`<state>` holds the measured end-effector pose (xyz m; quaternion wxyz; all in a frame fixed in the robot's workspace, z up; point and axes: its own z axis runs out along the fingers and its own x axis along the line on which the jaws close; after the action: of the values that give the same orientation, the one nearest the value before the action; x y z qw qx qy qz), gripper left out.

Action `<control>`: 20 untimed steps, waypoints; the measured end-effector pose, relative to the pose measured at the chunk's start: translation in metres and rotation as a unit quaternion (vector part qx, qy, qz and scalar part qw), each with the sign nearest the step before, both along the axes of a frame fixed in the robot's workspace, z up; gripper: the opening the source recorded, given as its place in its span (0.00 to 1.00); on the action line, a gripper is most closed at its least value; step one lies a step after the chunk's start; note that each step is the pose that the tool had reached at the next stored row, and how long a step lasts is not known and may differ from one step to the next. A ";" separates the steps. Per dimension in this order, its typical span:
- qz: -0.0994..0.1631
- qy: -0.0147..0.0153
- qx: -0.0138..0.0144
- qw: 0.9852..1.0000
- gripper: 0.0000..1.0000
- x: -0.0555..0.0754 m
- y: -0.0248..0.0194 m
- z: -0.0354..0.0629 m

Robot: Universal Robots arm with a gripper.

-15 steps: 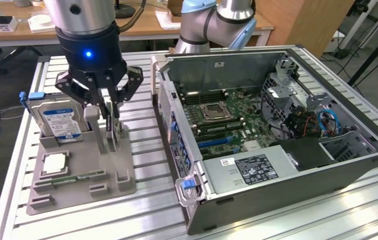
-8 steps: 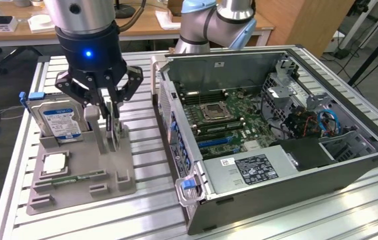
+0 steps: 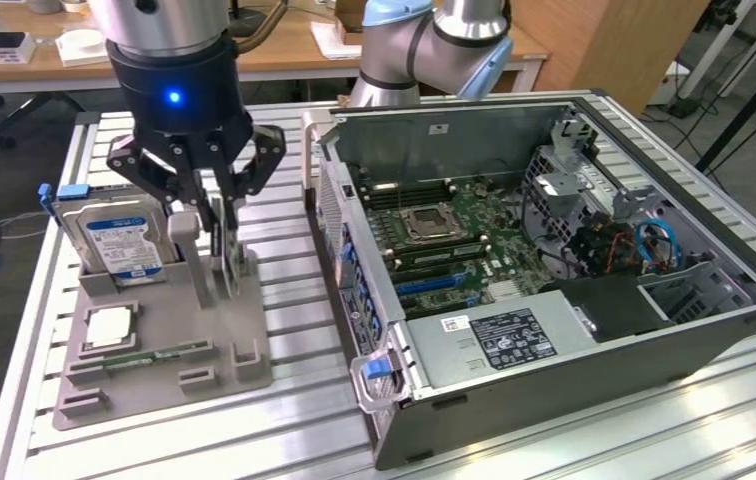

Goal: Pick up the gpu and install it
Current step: 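Pick up the gpu and move the gpu toward the slot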

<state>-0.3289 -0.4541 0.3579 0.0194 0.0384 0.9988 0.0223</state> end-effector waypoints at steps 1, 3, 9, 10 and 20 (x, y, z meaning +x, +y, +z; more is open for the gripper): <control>0.000 0.000 0.000 1.000 0.26 0.000 0.0000 0.0014; 0.000 0.000 0.000 1.000 0.26 0.000 0.0000 0.0040; 0.000 0.000 0.000 1.000 0.26 0.000 0.0000 0.0122; 0.000 0.000 0.000 1.000 0.26 0.000 0.0000 0.0137; 0.000 0.000 0.000 1.000 0.26 0.000 0.0000 0.0286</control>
<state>-0.3291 -0.4541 0.3866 0.0194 0.0384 0.9988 0.0223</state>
